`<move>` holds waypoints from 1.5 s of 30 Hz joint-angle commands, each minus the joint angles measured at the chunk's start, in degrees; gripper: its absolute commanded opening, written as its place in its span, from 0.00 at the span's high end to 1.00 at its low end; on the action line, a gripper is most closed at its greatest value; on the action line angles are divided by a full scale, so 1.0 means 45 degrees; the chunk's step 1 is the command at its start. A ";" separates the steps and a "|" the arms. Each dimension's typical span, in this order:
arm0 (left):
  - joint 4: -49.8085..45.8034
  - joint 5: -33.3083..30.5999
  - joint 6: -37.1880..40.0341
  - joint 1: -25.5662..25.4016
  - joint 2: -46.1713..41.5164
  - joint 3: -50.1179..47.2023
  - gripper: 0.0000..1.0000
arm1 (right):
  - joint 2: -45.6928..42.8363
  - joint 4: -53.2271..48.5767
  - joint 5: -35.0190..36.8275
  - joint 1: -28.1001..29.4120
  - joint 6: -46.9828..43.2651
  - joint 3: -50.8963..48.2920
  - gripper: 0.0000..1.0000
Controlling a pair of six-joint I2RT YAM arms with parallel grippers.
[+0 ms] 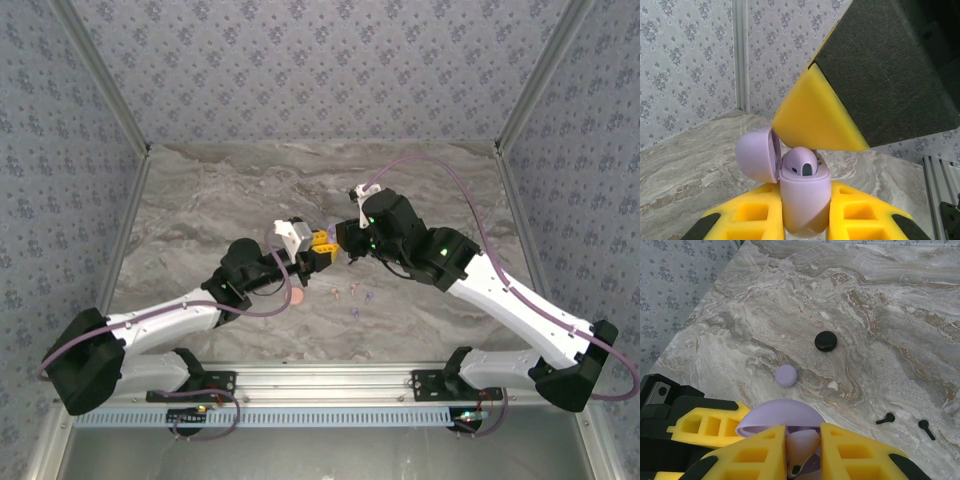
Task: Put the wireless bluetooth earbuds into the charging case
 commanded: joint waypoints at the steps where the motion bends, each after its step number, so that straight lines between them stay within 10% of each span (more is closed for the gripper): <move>1: 0.0882 0.0043 -0.0109 -0.0132 0.0028 0.0367 1.00 | 0.0078 -0.0268 -0.0277 0.0062 0.0226 -0.0013 0.74; 14: 0.1141 0.0101 -0.0225 -0.0129 -0.0051 0.0203 1.00 | -0.0919 -0.0131 -0.1530 -0.1279 -0.0332 0.0548 0.51; 28: 0.3066 0.0622 -0.0486 0.0174 -0.0581 0.0188 1.00 | -0.2856 0.2742 -0.9224 -0.5975 0.0007 -0.2039 0.37; 45: 0.3968 0.1516 -0.0068 0.0291 -0.0235 0.1365 1.00 | -0.2047 0.4290 -1.0611 -0.5339 0.0778 -0.0640 0.31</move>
